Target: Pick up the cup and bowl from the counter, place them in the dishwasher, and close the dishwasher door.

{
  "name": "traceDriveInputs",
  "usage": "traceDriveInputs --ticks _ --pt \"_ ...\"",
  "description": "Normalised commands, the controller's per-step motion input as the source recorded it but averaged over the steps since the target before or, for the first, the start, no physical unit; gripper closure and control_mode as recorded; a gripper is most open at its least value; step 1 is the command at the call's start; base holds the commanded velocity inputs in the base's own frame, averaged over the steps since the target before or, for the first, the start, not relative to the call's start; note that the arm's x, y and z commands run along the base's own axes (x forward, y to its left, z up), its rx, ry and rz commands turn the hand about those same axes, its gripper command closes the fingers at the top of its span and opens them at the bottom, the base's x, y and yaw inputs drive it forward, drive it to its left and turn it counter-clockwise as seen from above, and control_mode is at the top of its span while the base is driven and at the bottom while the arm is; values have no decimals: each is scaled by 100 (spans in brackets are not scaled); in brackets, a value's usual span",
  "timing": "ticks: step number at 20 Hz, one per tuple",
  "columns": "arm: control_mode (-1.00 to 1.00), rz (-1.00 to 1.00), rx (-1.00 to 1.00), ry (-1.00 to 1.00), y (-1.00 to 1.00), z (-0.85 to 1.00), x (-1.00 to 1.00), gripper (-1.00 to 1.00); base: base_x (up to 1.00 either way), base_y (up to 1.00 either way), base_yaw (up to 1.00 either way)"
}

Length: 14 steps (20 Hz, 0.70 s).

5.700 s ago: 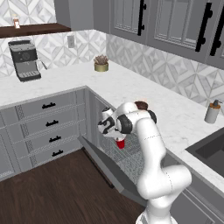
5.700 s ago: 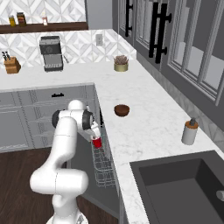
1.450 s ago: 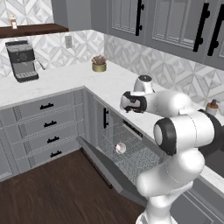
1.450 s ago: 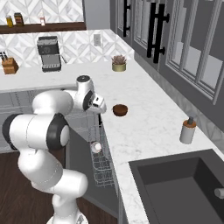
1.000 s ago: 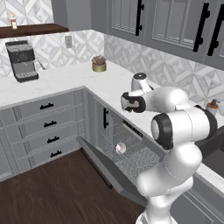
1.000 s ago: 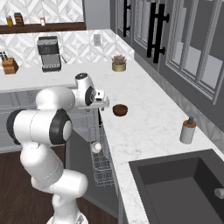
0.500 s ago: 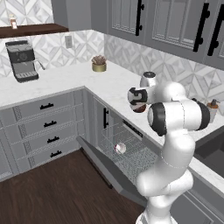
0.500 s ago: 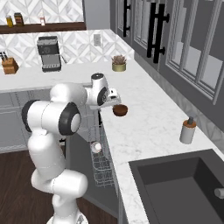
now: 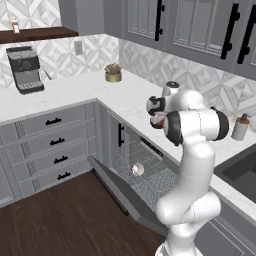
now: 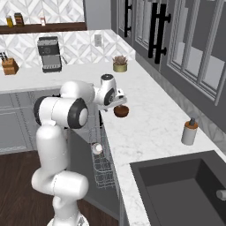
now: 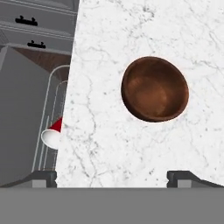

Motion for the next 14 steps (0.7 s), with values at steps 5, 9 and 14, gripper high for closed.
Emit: traceDriveInputs --ticks 5,9,14 --pt "-100 2 -1 2 0 -27 43 -100 0 0 0" --pt "-100 0 -3 4 0 -28 61 -100 0 0 0" --pt "-100 0 -2 4 0 -26 54 -100 0 0 0"
